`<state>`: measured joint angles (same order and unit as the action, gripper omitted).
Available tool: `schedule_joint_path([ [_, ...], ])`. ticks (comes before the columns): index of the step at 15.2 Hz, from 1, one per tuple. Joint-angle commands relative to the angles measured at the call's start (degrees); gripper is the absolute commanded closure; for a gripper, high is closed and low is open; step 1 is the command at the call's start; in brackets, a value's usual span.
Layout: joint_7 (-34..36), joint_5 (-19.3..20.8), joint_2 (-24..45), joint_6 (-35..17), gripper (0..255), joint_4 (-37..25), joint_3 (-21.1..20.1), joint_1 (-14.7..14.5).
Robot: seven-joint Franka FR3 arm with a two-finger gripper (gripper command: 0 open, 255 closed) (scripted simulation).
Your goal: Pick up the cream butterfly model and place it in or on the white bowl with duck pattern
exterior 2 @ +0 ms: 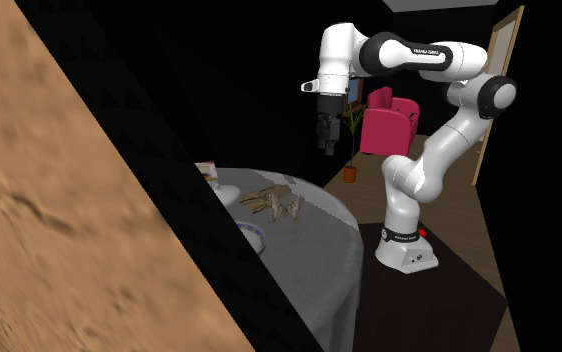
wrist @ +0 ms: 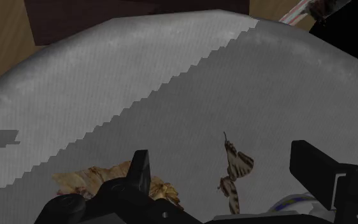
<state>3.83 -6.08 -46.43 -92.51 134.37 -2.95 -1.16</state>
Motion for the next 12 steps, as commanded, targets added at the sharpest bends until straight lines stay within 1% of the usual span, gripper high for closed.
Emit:
schedule_joint_path([
  [1, 0.0, 0.0, 0.0, 0.0, 0, 0.0, 0.0, 0.0],
  [7, 1.1, -3.1, 10.1, -10.1, 0, 1.1, -1.2, -0.6],
  [12, 1.6, -5.7, 19.8, -17.8, 0, -0.1, -2.1, -1.2],
])
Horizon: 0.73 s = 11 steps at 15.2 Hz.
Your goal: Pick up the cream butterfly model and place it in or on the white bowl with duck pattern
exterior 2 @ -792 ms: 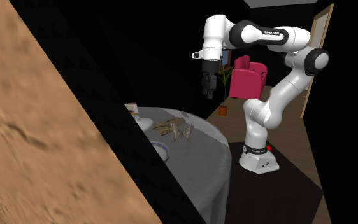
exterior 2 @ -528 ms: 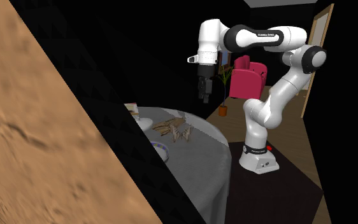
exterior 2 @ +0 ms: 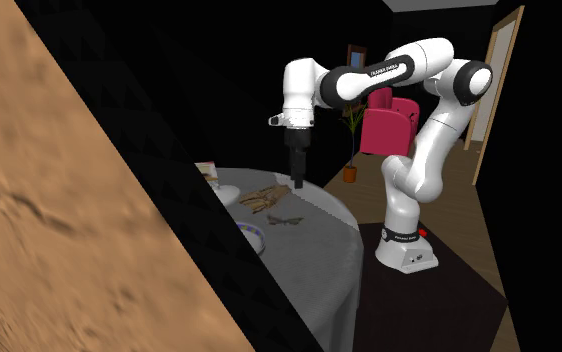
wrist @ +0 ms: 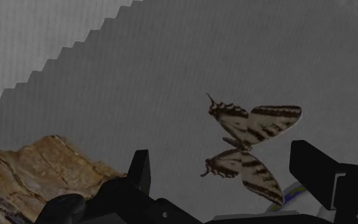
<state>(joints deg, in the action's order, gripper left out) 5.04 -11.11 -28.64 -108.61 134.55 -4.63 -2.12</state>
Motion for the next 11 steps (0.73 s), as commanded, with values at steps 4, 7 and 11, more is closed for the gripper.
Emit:
schedule_joint_path([
  [4, 0.4, -2.0, 7.4, -5.9, 0, -1.0, -0.9, -0.7],
  [7, 0.3, -2.3, 8.1, -8.3, 0, 0.6, -1.2, -0.9],
  [11, 0.2, -2.7, 9.1, -11.2, 0, 2.5, -1.6, -1.1],
])
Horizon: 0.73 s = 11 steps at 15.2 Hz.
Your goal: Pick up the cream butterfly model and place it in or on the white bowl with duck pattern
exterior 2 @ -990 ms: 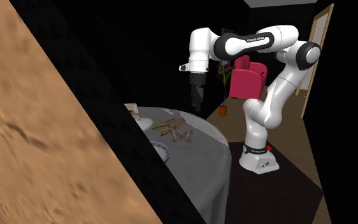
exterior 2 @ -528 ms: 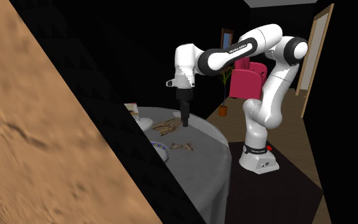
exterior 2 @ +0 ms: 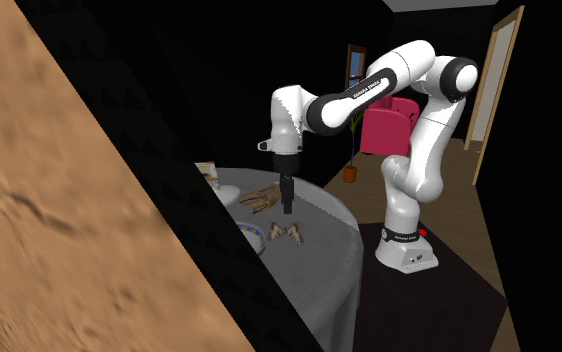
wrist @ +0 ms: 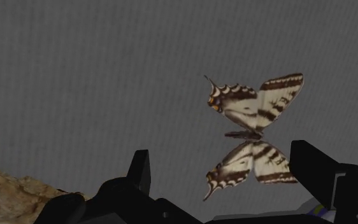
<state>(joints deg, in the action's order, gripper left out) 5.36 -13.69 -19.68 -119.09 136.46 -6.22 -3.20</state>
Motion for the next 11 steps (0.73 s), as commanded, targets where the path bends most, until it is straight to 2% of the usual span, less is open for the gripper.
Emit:
schedule_joint_path([
  [1, -0.1, -0.1, 0.2, -0.8, 0, 0.6, 0.0, 0.0],
  [7, -0.1, -0.1, 0.2, -0.8, 0, 0.5, 0.0, 0.0],
  [8, -0.1, -0.1, 0.2, -0.8, 255, 0.5, 0.0, 0.0],
  [11, -0.1, -0.1, 0.2, -0.8, 255, 0.5, 0.0, 0.0],
])
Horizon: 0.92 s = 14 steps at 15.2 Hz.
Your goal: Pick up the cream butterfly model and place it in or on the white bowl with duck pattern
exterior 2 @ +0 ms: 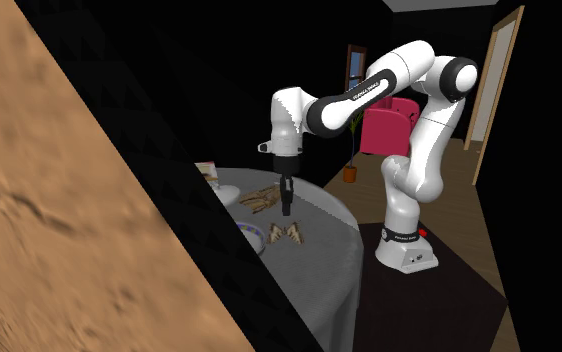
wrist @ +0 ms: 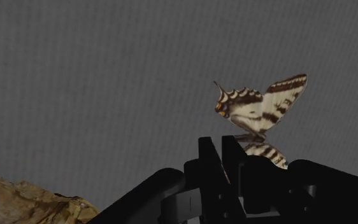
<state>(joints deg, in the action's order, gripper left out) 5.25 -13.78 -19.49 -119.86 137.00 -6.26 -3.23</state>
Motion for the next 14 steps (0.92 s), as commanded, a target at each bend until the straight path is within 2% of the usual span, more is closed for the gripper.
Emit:
schedule_joint_path([
  [1, 0.0, 0.0, 0.0, 0.0, 255, 0.0, 0.0, 0.0],
  [6, 0.0, 0.0, 0.0, 0.0, 255, 0.0, 0.0, 0.0],
  [7, 0.0, 0.0, 0.0, 0.0, 0, 0.0, 0.0, 0.0],
  [8, -10.3, 6.1, 4.1, 5.3, 0, -5.4, -1.3, -2.3],
  [9, -2.9, 2.2, 1.9, 2.1, 0, -2.5, -0.6, -1.1],
  [10, -2.9, 2.2, 1.9, 2.1, 0, -2.5, -0.8, -0.9],
  [13, 13.7, 2.0, 11.8, 11.3, 0, -14.0, -3.8, -0.3],
  [14, 13.7, 2.0, 12.0, 10.6, 0, -13.3, -3.8, -0.4],
])
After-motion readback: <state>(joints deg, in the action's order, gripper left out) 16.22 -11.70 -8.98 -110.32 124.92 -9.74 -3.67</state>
